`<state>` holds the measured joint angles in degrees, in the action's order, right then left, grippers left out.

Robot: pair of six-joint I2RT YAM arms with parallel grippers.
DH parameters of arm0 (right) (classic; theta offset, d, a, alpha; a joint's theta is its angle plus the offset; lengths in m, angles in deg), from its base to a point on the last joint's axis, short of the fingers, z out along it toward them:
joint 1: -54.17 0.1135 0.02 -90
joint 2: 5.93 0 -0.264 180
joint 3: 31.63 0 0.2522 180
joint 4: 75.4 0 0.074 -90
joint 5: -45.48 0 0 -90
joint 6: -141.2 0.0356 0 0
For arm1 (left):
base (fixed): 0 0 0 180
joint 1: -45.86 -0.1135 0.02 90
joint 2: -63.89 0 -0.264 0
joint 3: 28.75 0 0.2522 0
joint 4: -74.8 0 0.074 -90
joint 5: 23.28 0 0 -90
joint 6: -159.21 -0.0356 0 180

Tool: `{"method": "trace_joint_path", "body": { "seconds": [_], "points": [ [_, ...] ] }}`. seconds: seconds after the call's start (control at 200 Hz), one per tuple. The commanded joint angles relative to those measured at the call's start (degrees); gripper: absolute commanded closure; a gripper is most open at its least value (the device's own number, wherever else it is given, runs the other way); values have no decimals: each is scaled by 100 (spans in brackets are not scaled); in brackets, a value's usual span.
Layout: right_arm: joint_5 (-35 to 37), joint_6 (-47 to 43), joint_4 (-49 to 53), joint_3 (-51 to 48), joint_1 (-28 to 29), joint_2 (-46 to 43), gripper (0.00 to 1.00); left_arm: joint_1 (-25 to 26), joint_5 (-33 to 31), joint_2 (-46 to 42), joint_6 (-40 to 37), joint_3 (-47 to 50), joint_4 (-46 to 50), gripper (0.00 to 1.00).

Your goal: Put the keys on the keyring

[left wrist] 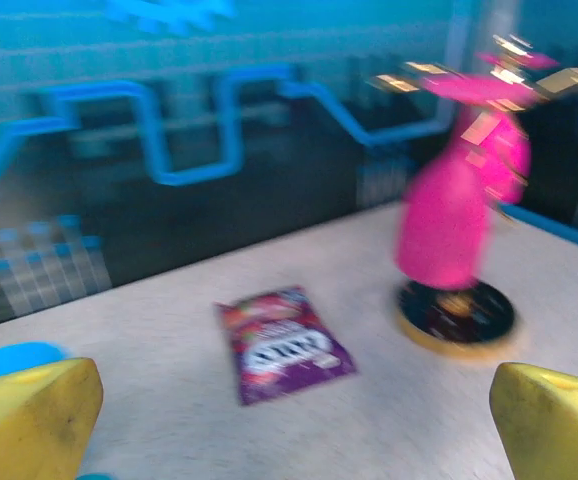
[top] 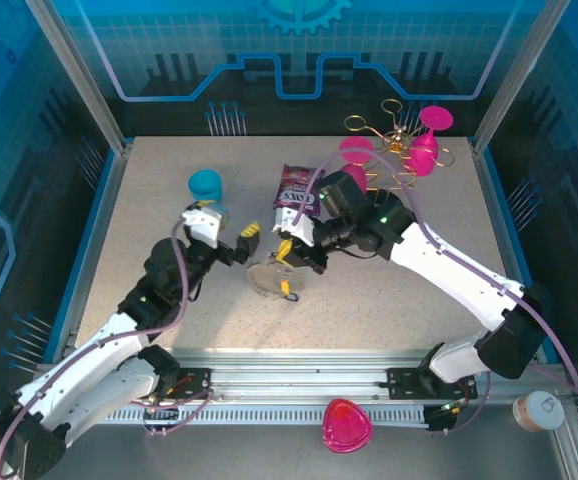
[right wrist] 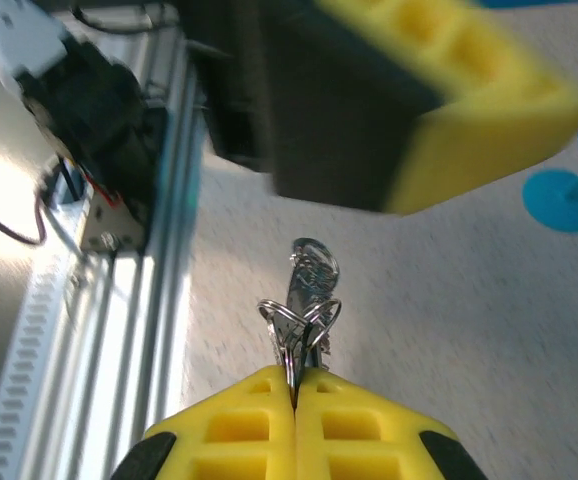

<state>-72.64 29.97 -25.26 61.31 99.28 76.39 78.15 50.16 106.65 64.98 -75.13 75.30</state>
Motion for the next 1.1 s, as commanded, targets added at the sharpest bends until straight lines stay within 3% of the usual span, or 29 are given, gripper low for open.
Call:
{"method": "trace_joint_path", "body": {
  "seconds": [0.0, 0.08, 0.19, 0.315, 0.625, 0.81, 0.94, 1.096],
  "points": [
    [-244, 975, -1372, -83, 332, 165, 100, -91, -1808, -202, 727, -9, 467, 1],
    [-125, 1103, -1711, -305, 361, 340, 100, -102, -2015, -242, 884, 10, 577, 1],
    [351, 605, -1624, -670, 219, 552, 100, -105, -2092, -162, 985, -8, 587, 1],
    [800, 12, -989, -1000, -111, 688, 100, -116, -2134, 5, 987, -64, 639, 1],
    [3004, -1262, 1036, -1297, -357, 391, 100, -136, -2054, 471, 682, -130, 797, 1],
    [3876, -1488, 1250, -1831, -370, 277, 100, -216, -2093, 767, 655, -63, 943, 1],
    [4227, -1559, 1316, -2203, -382, 302, 90, -294, -2199, 839, 782, 45, 1013, 1],
    [5005, -1405, 1360, -2433, -474, 158, 66, -412, -2277, 832, 738, 123, 1078, 1]
  ]
}}
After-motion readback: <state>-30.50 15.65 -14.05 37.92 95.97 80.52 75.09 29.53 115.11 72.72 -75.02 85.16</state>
